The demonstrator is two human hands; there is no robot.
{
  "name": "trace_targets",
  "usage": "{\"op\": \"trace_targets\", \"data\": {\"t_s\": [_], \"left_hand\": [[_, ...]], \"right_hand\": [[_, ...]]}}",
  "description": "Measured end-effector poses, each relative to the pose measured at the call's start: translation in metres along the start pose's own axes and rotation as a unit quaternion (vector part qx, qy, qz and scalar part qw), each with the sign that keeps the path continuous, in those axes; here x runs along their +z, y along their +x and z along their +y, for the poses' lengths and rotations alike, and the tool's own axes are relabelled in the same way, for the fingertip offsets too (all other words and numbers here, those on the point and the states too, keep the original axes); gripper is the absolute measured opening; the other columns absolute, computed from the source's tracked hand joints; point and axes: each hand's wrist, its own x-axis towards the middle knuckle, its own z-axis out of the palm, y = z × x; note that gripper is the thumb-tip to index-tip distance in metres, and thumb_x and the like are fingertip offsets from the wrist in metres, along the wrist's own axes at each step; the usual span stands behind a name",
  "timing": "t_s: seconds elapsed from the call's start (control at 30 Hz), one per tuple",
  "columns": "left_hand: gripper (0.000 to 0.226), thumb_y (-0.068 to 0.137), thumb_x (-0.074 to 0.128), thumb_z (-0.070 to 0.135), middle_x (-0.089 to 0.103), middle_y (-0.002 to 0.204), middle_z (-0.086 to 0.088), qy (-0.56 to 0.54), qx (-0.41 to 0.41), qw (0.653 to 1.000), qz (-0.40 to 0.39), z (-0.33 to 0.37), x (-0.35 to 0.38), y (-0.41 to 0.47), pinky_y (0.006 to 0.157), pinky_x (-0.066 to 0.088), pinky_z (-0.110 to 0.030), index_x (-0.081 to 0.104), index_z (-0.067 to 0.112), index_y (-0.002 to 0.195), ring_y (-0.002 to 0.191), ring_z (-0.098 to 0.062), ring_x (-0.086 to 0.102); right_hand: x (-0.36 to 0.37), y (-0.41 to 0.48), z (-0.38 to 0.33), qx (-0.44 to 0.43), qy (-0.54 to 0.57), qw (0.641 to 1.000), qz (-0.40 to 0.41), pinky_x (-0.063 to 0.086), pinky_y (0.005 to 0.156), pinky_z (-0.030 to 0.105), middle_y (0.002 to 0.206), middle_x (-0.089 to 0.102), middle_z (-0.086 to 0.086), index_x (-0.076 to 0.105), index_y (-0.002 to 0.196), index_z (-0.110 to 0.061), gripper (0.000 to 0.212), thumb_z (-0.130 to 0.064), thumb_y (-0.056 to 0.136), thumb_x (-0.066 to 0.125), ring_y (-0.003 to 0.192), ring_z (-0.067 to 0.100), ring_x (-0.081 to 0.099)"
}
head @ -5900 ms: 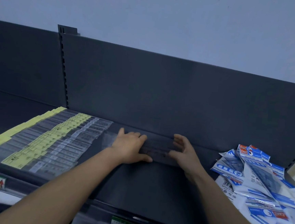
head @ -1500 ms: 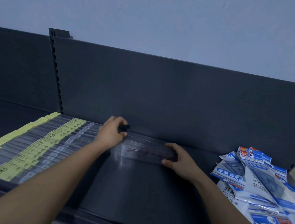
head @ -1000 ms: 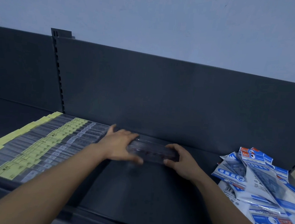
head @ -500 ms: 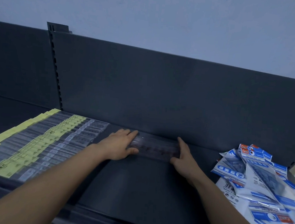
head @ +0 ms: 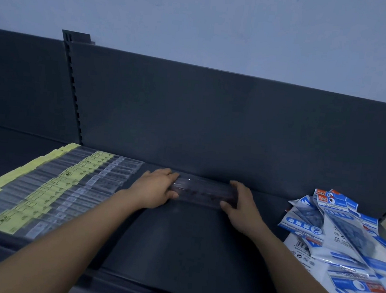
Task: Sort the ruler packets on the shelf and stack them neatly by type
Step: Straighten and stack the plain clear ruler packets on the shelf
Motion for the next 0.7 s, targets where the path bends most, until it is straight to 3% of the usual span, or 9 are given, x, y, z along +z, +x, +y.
{"op": "trace_targets", "data": {"t_s": [0.13,0.2,0.33,0.47,0.6,0.7], "left_hand": [[0.063,0.097,0.048,0.04,0.039,0.138,-0.002,-0.022,-0.025,0.999,-0.023,-0.004,-0.008,0.012,0.108,0.024,-0.042,0.024,0.017,0.151,0.136,-0.021,0.034],[0.062,0.097,0.047,0.04,0.04,0.138,-0.002,-0.015,-0.038,0.999,-0.03,-0.007,-0.011,0.02,0.107,0.022,-0.043,0.024,0.018,0.15,0.137,-0.02,0.033],[0.057,0.098,0.044,0.041,0.043,0.14,0.0,-0.004,-0.045,0.999,-0.025,-0.014,-0.011,0.03,0.106,0.018,-0.043,0.027,0.018,0.147,0.134,-0.019,0.036],[0.042,0.095,0.049,0.041,0.05,0.132,0.006,-0.08,-0.047,0.996,0.012,-0.019,-0.007,0.031,0.095,0.026,-0.039,0.036,0.022,0.129,0.123,-0.015,0.046],[0.038,0.096,0.045,0.041,0.05,0.131,0.006,-0.036,-0.032,0.999,-0.007,-0.019,-0.008,0.036,0.102,0.022,-0.04,0.045,0.022,0.129,0.125,-0.014,0.044],[0.042,0.096,0.042,0.043,0.042,0.141,0.007,-0.004,-0.013,1.0,-0.012,-0.018,-0.006,0.038,0.111,0.007,-0.045,0.049,0.022,0.132,0.136,-0.014,0.028]], "right_hand": [[-0.002,0.015,-0.004,0.02,0.031,0.999,0.019,0.036,0.091,0.02,0.124,0.052,-0.001,0.052,0.116,-0.023,0.039,-0.013,0.084,0.071,0.111,0.013,0.05],[0.001,0.023,-0.007,0.034,0.047,0.998,0.022,0.039,0.089,0.021,0.12,0.057,0.0,0.056,0.11,-0.022,0.033,-0.013,0.083,0.072,0.109,0.014,0.053],[0.004,0.037,-0.013,0.071,0.087,0.994,0.019,0.04,0.086,0.021,0.123,0.057,0.001,0.059,0.118,-0.018,0.035,-0.014,0.085,0.07,0.107,0.014,0.055],[0.003,0.045,-0.013,0.1,0.107,0.989,0.011,0.044,0.093,0.025,0.129,0.054,0.002,0.06,0.126,-0.016,0.042,-0.018,0.085,0.07,0.111,0.016,0.054],[0.004,0.048,-0.014,0.114,0.082,0.99,0.014,0.041,0.093,0.024,0.133,0.052,0.002,0.059,0.13,-0.017,0.046,-0.022,0.085,0.066,0.115,0.017,0.053],[0.006,0.047,-0.014,0.106,-0.008,0.994,0.024,0.042,0.096,0.032,0.129,0.053,0.004,0.059,0.13,-0.022,0.045,-0.033,0.087,0.059,0.118,0.022,0.051]]}}
